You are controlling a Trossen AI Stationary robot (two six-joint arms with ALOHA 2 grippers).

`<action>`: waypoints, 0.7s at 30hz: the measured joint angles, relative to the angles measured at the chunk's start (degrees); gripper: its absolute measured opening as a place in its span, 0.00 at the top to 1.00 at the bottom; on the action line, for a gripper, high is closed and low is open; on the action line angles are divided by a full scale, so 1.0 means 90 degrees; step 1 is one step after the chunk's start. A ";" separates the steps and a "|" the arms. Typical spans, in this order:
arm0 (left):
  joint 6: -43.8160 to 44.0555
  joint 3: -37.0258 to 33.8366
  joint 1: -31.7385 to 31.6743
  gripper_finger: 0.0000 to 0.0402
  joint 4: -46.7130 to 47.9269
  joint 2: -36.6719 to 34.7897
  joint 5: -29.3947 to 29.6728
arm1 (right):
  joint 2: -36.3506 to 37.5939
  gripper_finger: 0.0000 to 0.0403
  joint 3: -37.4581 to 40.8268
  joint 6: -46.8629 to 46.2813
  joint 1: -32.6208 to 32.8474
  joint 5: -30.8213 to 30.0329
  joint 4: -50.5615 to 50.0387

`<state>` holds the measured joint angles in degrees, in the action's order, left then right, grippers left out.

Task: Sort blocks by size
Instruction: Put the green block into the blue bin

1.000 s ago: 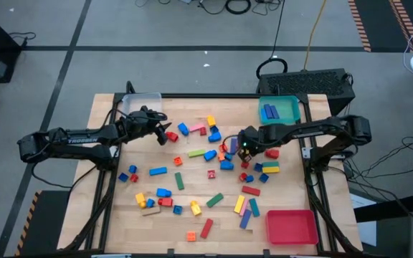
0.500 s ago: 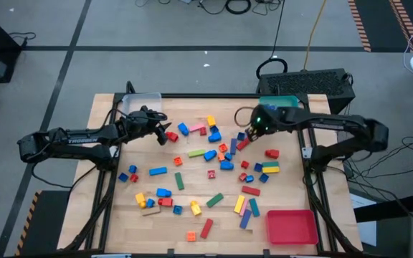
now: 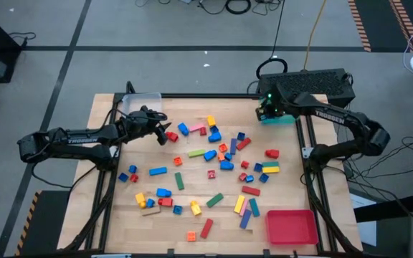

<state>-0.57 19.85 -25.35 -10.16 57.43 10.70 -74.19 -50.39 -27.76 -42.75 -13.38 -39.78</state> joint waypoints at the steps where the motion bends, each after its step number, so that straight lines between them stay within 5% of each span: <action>1: -0.0012 0.0000 -0.0001 0.56 0.0000 -0.0002 0.0000 | -0.0042 0.81 0.0000 0.0040 -0.0138 0.0008 0.0002; 21: -0.0031 0.0001 -0.0001 0.56 -0.0005 0.0000 0.0002 | -0.1622 0.81 0.0002 0.0332 -0.1159 0.0699 0.0600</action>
<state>-0.85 19.86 -25.36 -10.21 57.43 10.72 -88.79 -50.37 -24.78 -53.18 -7.09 -34.37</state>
